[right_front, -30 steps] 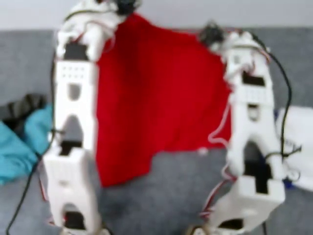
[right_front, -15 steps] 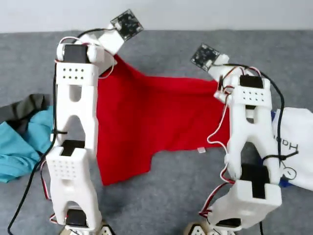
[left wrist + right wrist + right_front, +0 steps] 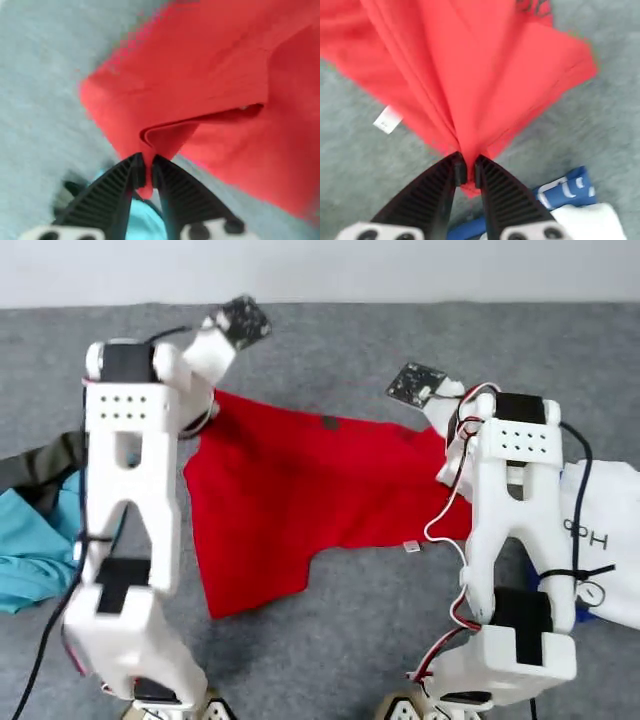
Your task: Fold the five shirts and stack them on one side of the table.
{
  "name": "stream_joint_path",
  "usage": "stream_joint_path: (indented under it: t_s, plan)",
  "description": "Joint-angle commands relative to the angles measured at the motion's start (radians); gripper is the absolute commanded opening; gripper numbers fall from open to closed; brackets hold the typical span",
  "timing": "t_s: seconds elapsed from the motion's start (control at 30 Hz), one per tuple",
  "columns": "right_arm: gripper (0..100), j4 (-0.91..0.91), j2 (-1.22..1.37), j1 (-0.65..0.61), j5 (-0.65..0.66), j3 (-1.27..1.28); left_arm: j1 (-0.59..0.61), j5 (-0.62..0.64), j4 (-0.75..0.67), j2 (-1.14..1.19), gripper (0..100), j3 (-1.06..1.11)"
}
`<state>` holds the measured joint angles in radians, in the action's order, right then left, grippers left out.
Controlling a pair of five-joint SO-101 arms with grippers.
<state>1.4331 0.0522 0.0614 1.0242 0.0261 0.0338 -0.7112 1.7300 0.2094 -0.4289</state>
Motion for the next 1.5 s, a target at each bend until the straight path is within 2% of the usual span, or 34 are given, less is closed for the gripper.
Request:
stream_joint_path:
  t_s: [0.0,0.2,0.4,0.83,1.07,1.2,1.27,1.4,1.47]
  plan:
    - [1.1,0.051,-0.047,0.001,0.005,-0.057,-0.014,-0.044,0.021,-0.232,2,0.283]
    - [1.1,0.045,-0.047,-0.002,0.009,0.012,-0.006,-0.041,-0.057,-0.362,2,0.547]
    - [1.1,-0.035,-0.045,0.027,0.008,0.049,-0.008,-0.021,-0.106,-0.364,2,0.645]
    - [1.1,-0.068,-0.045,0.107,0.04,0.051,-0.11,-0.023,-0.021,-0.373,2,0.774]
    - [1.3,-0.065,-0.045,0.107,0.04,0.051,-0.12,-0.026,0.009,-0.373,2,0.776]
    - [1.7,-0.056,-0.05,0.113,0.04,0.049,-0.127,-0.037,0.026,-0.382,7,0.814]
    - [5.1,-0.024,-0.053,0.114,0.04,0.044,-0.129,-0.034,0.025,-0.408,10,0.845]
    - [20.2,0.044,-0.054,0.122,0.038,0.044,-0.13,-0.032,0.023,-0.5,14,0.892]
    - [22.8,0.05,-0.054,0.13,0.035,0.043,-0.127,-0.032,0.023,-0.551,15,0.914]
